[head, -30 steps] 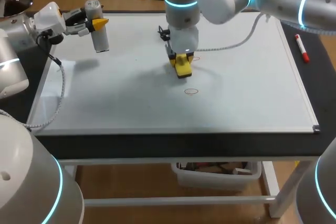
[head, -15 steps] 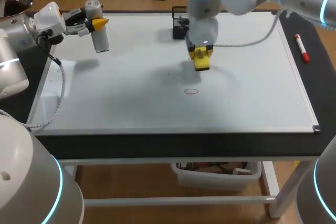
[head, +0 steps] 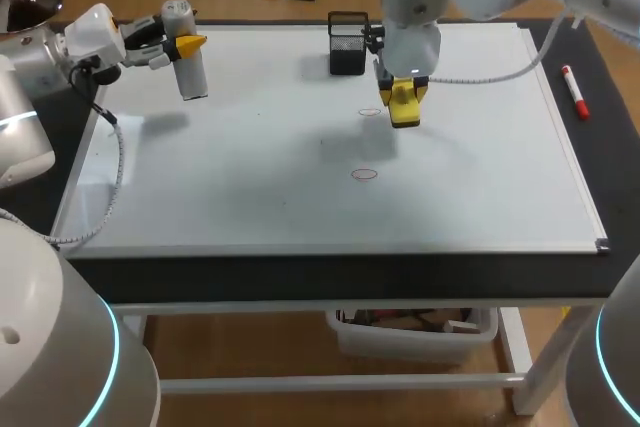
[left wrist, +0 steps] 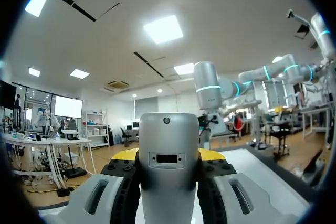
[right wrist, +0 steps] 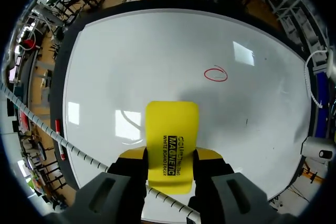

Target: Pick up the inspection probe, press it on each red-marked spot on the whiteboard one by one, put down the probe, pick up the eraser, and wipe off all the red marks.

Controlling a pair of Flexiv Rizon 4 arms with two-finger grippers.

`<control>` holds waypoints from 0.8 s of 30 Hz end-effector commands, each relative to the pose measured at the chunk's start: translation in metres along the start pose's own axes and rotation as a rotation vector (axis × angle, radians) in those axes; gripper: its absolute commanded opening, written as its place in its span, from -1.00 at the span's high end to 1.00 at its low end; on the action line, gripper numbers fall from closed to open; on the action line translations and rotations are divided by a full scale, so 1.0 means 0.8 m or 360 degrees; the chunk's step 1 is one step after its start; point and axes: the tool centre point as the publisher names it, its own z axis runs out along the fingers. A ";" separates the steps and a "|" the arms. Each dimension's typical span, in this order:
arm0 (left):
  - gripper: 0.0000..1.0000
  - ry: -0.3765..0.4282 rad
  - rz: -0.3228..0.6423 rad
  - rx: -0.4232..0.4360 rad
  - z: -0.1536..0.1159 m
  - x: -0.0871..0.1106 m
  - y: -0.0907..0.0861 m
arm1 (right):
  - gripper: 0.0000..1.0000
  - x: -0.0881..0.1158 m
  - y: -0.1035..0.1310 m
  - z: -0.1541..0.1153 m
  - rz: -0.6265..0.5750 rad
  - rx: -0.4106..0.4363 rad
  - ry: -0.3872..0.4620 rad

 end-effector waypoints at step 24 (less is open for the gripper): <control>1.00 -0.0005 0.0005 0.0003 0.001 0.001 0.000 | 1.00 0.132 -0.080 -0.007 0.0231 -0.0032 -0.0023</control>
